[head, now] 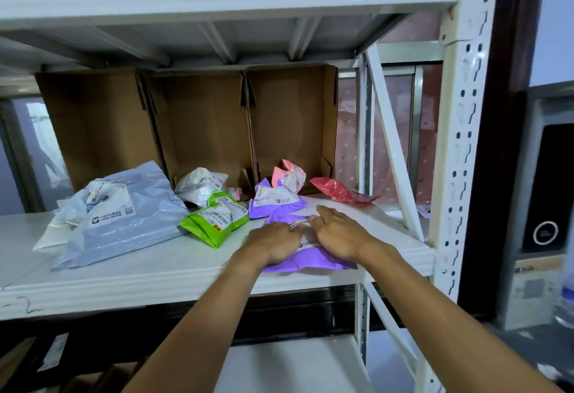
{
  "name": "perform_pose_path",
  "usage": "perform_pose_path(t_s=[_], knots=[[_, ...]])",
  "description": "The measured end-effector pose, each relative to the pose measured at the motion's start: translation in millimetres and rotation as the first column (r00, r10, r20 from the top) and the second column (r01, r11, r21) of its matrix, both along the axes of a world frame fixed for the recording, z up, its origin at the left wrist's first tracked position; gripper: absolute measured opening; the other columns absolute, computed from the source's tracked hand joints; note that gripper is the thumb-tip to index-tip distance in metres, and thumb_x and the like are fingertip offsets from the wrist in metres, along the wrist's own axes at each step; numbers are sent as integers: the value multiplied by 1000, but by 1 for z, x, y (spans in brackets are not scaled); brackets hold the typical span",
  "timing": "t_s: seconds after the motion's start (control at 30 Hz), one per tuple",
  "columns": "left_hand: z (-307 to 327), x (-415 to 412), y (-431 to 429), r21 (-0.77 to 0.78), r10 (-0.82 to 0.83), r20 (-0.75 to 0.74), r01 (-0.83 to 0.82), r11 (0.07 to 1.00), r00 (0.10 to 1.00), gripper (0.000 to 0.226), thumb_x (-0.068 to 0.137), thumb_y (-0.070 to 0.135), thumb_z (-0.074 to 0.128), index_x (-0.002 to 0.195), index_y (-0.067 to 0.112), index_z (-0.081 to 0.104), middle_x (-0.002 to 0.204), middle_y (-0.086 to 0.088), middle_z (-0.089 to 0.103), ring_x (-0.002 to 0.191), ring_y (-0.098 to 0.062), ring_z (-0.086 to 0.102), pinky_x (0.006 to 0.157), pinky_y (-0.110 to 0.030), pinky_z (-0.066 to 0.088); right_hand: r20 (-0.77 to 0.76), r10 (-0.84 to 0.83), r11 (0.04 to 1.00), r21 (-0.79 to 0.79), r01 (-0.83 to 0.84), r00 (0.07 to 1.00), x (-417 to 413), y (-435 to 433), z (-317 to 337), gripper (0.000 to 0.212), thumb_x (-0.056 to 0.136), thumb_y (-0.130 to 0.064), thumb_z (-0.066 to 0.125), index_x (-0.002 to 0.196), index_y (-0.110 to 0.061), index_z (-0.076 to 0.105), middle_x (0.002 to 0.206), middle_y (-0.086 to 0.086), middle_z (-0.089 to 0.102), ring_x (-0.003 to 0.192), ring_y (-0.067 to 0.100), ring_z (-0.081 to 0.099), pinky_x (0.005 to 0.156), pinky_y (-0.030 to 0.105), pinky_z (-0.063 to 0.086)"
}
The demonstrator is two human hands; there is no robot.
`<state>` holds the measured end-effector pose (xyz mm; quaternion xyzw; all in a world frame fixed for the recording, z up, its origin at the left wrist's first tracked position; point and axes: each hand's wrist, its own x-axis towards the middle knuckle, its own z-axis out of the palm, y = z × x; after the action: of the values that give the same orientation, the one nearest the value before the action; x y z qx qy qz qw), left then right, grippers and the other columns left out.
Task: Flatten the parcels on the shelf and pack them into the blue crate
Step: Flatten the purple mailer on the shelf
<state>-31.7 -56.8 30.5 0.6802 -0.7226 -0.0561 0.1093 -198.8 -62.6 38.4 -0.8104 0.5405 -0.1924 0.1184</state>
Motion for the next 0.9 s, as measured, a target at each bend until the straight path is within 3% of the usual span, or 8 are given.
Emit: perform_pose_path(t_s=[0.1,0.17,0.23,0.4,0.6,0.7,0.8,0.9], knots=[[7,-8,-10,-139,18,-53,-25,990,998,40,101,41,40,104,10,65,121,-17,65,106,-32,59,77,-35,42,-53,56,997,-46,-58,997,4,3,3,48,107,-31,24,149,-12,39,163,8,25,148,25,24,118,37,20],[7,-13,-13,-172,-48,-170,19,985,984,36,102,31,41,124,12,62,136,-14,60,121,-30,55,94,-37,45,-67,59,998,-12,-60,996,7,-4,-1,46,105,-28,26,143,-11,47,157,11,36,142,26,33,116,39,26],[5,-19,-11,-138,-115,-187,89,986,976,42,106,24,34,143,12,50,153,-11,45,140,-27,42,113,-33,32,-63,59,998,7,-58,996,7,-10,-6,46,105,-22,26,144,-9,46,154,11,41,140,25,37,115,37,28],[-1,-20,-12,-1,-31,-192,31,1000,981,50,110,26,21,156,5,25,166,-14,14,154,-23,11,123,-35,7,-163,96,995,-24,-101,982,6,-13,-10,51,105,-21,19,152,-11,34,161,5,31,147,20,28,120,38,22],[-3,-5,-19,27,-83,-33,84,996,996,63,99,57,16,150,27,38,165,-6,22,152,-25,21,122,-47,20,-154,94,995,-17,-98,984,7,-13,-11,49,104,-22,23,149,-12,39,159,6,34,145,24,30,117,43,28],[-5,6,-21,26,24,-94,-21,999,995,79,92,69,14,155,26,31,166,-1,19,151,-21,22,122,-43,21,-160,94,996,3,-94,983,6,-13,-11,46,102,-21,24,141,-11,48,160,5,31,146,25,28,116,42,28],[-7,8,-19,19,43,-54,-42,999,998,70,100,58,15,156,19,30,166,-5,17,153,-21,17,123,-40,18,-146,93,996,21,-91,985,5,-15,-10,49,101,-29,23,142,-16,47,161,0,30,146,21,26,115,42,26],[-5,0,-8,-82,22,-38,-25,996,999,50,107,31,22,146,6,42,158,-17,35,148,-28,28,121,-39,21,-113,56,998,27,-53,992,6,-15,-12,53,101,-31,20,148,-18,41,161,-1,30,146,21,27,117,42,26]])
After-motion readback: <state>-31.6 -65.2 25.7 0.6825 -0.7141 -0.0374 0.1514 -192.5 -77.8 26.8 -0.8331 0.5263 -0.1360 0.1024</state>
